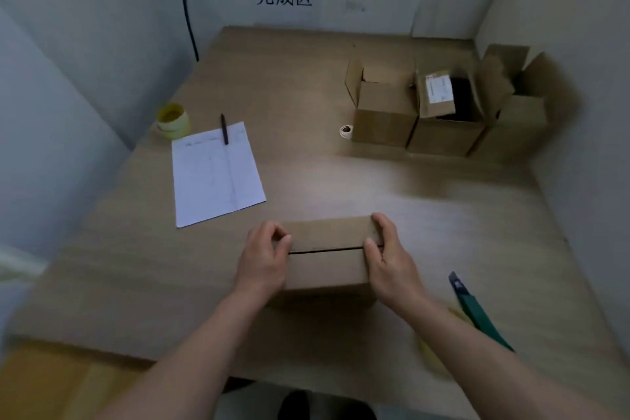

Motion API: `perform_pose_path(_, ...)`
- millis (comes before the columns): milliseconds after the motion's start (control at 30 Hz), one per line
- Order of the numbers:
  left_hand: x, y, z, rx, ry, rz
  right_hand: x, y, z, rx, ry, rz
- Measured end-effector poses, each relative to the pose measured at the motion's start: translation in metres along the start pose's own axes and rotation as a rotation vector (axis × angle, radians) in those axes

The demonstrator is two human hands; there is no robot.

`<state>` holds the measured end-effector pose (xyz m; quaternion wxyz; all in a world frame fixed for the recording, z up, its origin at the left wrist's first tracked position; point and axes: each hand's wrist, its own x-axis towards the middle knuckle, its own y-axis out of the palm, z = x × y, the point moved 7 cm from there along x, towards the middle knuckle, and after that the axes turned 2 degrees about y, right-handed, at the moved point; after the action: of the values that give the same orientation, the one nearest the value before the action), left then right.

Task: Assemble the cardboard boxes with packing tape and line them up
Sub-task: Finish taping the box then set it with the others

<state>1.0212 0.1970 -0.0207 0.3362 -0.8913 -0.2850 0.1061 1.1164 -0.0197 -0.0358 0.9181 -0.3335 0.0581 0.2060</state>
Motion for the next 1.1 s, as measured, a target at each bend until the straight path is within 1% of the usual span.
perform_pose_path(100, 0.018, 0.007, -0.003, 0.045, 0.047, 0.038, 0.004, -0.002, -0.003, 0.031, 0.029, -0.042)
perform_pose_path(167, 0.027, 0.008, -0.009, 0.15, 0.104, 0.067, 0.0, -0.003, -0.002, 0.05, 0.042, -0.072)
perform_pose_path(200, 0.03, 0.008, -0.016, 0.257, 0.179, 0.07, -0.003, -0.004, -0.001, 0.059, 0.053, -0.083)
perform_pose_path(267, 0.028, 0.019, -0.038, 0.515, 0.42, 0.082, -0.008, -0.005, -0.001, 0.053, 0.092, -0.08)
perform_pose_path(300, 0.023, 0.029, -0.047, 0.599, 0.521, 0.117, -0.011, -0.006, 0.0, 0.037, 0.113, -0.059)
perform_pose_path(333, 0.017, 0.038, -0.054, 0.647, 0.578, 0.145, -0.012, -0.008, 0.001, 0.016, 0.126, -0.027)
perform_pose_path(367, 0.014, 0.044, -0.056, 0.661, 0.594, 0.153, -0.012, -0.009, 0.003, -0.003, 0.136, 0.016)
perform_pose_path(433, 0.012, 0.046, -0.057, 0.624, 0.551, 0.15, -0.014, -0.013, 0.006, 0.011, 0.14, 0.099)
perform_pose_path(467, 0.013, 0.045, -0.056, 0.606, 0.538, 0.14, -0.015, -0.019, 0.006, 0.044, 0.124, 0.096)
perform_pose_path(500, 0.013, 0.043, -0.056, 0.596, 0.54, 0.124, -0.02, -0.03, 0.004, 0.073, 0.111, 0.047)
perform_pose_path(533, 0.014, 0.042, -0.056, 0.587, 0.544, 0.116, -0.027, -0.045, -0.002, 0.075, 0.091, -0.051)
perform_pose_path(567, 0.014, 0.041, -0.057, 0.575, 0.544, 0.109, -0.037, -0.062, -0.012, 0.034, 0.076, -0.157)
perform_pose_path(600, 0.014, 0.04, -0.058, 0.563, 0.543, 0.104, -0.049, -0.076, -0.026, -0.063, 0.069, -0.221)
perform_pose_path(633, 0.014, 0.04, -0.058, 0.558, 0.543, 0.095, -0.062, -0.084, -0.043, -0.21, 0.057, -0.224)
perform_pose_path(667, 0.014, 0.04, -0.058, 0.558, 0.541, 0.095, -0.074, -0.086, -0.061, -0.375, 0.037, -0.178)
perform_pose_path(700, 0.013, 0.04, -0.058, 0.559, 0.537, 0.096, -0.084, -0.083, -0.078, -0.534, 0.012, -0.097)
perform_pose_path(767, 0.014, 0.04, -0.056, 0.56, 0.527, 0.103, -0.098, -0.074, -0.11, -0.763, -0.027, 0.056)
perform_pose_path(833, 0.015, 0.04, -0.055, 0.548, 0.515, 0.104, -0.103, -0.064, -0.133, -0.879, -0.045, 0.141)
perform_pose_path(900, 0.015, 0.041, -0.055, 0.551, 0.503, 0.111, -0.1, -0.058, -0.144, -0.929, -0.113, 0.15)
perform_pose_path(967, 0.015, 0.042, -0.055, 0.561, 0.496, 0.118, -0.094, -0.057, -0.147, -0.887, -0.154, 0.13)
perform_pose_path(1000, 0.015, 0.042, -0.054, 0.563, 0.491, 0.125, -0.091, -0.061, -0.141, -0.814, -0.148, 0.095)
perform_pose_path(1033, 0.015, 0.041, -0.054, 0.565, 0.488, 0.127, -0.086, -0.07, -0.132, -0.687, -0.107, 0.026)
perform_pose_path(1067, 0.015, 0.041, -0.054, 0.565, 0.486, 0.127, -0.081, -0.082, -0.115, -0.487, -0.048, -0.054)
perform_pose_path(1100, 0.014, 0.039, -0.055, 0.564, 0.486, 0.125, -0.077, -0.096, -0.094, -0.236, 0.014, -0.137)
